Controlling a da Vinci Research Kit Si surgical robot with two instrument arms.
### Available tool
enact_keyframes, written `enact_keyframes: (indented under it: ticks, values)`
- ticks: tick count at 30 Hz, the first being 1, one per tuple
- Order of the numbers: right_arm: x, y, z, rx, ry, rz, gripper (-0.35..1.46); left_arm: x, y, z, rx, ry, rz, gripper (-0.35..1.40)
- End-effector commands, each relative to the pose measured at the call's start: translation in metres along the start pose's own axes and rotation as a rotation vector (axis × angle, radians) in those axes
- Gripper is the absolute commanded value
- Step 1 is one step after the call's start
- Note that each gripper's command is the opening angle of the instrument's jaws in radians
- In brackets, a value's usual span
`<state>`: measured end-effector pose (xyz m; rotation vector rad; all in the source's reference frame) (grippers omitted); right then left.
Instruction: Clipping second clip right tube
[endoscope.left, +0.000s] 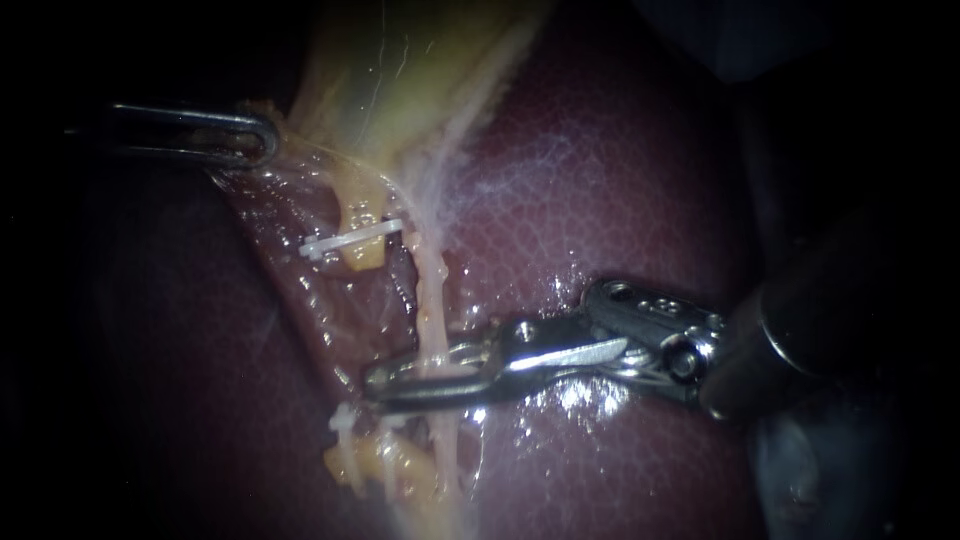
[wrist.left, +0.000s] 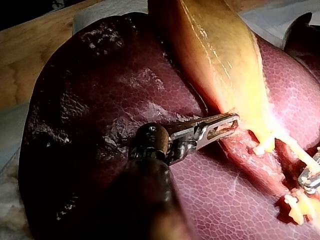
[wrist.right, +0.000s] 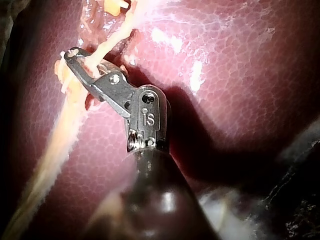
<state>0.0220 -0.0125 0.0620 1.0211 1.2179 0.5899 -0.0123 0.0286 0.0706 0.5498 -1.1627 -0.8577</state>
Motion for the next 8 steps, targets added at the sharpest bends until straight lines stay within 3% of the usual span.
enact_keyframes:
  ticks: [1,8]
  values:
    - [-0.0001,0.0001,0.0001,0.001,-0.001,-0.001,-0.35,0.0,0.0,0.0,0.0,0.0,0.0,-0.35]
    - [-0.0001,0.0001,0.0001,0.002,-0.001,-0.001,-0.35,0.0,0.0,0.0,0.0,0.0,0.0,-0.35]
